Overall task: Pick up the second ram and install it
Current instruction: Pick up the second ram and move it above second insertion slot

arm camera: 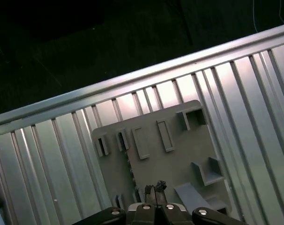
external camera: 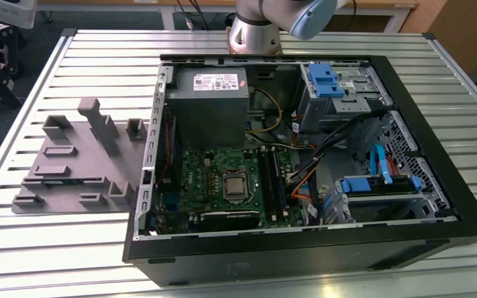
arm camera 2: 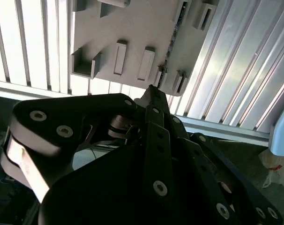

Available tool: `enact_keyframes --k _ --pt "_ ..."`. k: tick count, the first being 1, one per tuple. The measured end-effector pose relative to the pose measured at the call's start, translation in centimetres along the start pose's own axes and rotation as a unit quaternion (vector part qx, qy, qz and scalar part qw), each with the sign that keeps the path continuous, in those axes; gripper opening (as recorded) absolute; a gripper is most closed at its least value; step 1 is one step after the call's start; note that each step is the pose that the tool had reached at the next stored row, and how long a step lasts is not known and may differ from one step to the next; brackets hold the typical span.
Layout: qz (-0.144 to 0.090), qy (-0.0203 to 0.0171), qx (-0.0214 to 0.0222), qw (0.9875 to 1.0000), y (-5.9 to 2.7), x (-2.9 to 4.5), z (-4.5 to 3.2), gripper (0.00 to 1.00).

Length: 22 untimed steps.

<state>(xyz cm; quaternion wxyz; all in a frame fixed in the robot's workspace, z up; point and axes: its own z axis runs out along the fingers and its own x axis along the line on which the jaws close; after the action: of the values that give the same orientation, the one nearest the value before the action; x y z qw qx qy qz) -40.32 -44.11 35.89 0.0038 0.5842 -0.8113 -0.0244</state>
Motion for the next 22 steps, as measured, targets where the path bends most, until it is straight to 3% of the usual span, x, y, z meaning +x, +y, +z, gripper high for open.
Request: enact_keyframes --k 7,12,16,22 --pt "-0.043 0.0019 -0.0010 0.9991 0.00 0.00 0.04 0.11" --pt "-0.079 0.0035 -0.0018 0.9969 0.00 0.00 0.09 0.11" --pt "-0.112 0.0050 -0.0025 0.9937 0.00 0.00 0.14 0.11" --pt "-0.161 0.0072 -0.0036 0.9869 -0.01 0.00 0.23 0.11"
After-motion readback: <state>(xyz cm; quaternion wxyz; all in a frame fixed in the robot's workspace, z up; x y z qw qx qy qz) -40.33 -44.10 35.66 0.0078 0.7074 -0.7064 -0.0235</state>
